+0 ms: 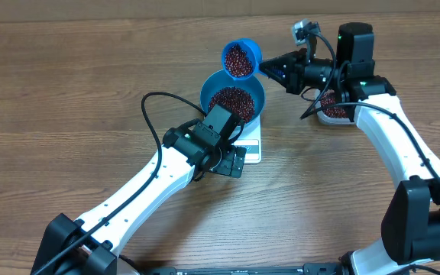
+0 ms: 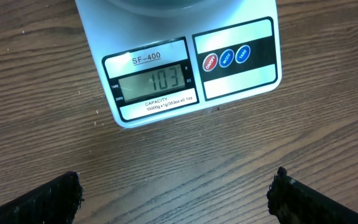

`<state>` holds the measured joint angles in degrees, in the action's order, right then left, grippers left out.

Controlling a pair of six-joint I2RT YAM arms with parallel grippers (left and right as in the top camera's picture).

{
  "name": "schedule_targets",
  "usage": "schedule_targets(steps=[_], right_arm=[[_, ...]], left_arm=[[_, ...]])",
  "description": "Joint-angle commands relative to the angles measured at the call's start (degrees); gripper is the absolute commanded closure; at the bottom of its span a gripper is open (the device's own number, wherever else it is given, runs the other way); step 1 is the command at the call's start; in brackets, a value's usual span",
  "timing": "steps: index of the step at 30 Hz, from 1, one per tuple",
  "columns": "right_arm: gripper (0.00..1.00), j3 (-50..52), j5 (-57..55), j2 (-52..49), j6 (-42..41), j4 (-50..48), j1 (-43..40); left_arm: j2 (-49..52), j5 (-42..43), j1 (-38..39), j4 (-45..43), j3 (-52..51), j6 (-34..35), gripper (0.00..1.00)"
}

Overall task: Scoop item into bowl and weigh 150g on scale
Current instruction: 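Carry the refilled scoop over the blue bowl with the right gripper, then tilt the scoop to pour beans into the bowl, right gripper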

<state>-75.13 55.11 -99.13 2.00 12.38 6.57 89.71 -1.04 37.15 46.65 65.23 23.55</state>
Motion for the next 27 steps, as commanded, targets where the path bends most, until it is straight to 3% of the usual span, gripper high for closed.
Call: schedule_targets(steps=[1, 6, 9, 17, 27], right_arm=[[0.97, -1.9, -6.1, 3.7, 9.3, 1.9, 1.4], [0.97, -1.9, -13.5, 4.9, 22.9, 8.0, 4.1], [0.97, -1.9, -14.3, 5.0, 26.1, 7.9, 6.3], [0.97, -1.9, -31.7, 5.2, 33.3, 8.1, 12.6], [0.97, -1.9, -35.8, 8.3, 36.0, 8.2, 13.5]], left_arm=[[0.4, 0.6, 0.0, -0.2, -0.3, -1.0, 0.00], [0.4, 0.6, 0.0, -0.2, -0.3, -1.1, 0.00], [0.4, 0.6, 0.0, -0.2, -0.3, -1.1, 0.01], [0.4, 0.6, 0.0, -0.2, -0.3, -1.1, 0.00], [0.4, 0.6, 0.0, -0.2, -0.3, -1.1, 0.00]])
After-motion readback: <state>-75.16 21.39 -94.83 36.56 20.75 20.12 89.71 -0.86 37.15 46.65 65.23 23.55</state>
